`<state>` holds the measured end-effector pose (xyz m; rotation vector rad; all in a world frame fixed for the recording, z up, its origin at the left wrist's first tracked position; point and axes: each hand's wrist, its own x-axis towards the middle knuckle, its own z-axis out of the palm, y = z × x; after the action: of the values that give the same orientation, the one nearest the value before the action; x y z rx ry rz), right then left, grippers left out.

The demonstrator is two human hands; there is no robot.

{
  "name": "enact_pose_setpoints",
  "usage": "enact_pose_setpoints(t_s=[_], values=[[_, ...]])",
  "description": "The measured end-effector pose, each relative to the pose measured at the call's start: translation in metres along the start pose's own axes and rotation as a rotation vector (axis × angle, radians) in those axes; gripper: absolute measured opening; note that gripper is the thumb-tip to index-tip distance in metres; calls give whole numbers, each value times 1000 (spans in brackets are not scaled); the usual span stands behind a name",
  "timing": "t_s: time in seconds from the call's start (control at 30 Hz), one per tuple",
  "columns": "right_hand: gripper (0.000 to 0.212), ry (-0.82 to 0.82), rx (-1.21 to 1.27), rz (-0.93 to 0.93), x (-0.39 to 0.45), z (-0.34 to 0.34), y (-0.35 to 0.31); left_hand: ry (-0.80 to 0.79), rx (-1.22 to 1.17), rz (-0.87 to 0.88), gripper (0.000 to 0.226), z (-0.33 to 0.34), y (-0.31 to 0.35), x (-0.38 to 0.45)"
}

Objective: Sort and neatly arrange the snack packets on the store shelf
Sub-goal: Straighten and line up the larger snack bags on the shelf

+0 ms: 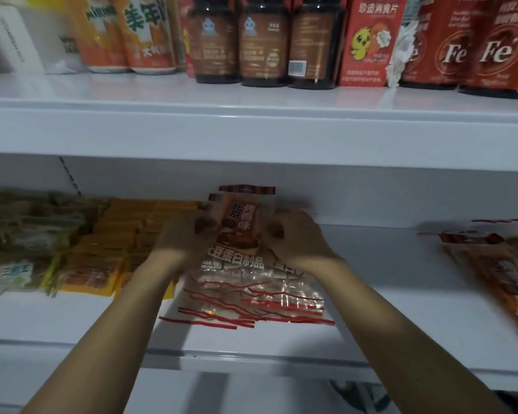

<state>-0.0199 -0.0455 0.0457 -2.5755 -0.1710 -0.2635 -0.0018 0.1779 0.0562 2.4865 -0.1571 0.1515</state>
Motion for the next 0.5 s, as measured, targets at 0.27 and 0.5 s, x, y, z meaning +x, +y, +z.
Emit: enact_pose_setpoints(t_s=[0.27,0.5], values=[[20,-106,-62,-38,1,7,-15,-12,99,-28,18,-13,-8,-12],[9,100,14,43,-14,-1,6,115,88,188,21,-17,22,-21]])
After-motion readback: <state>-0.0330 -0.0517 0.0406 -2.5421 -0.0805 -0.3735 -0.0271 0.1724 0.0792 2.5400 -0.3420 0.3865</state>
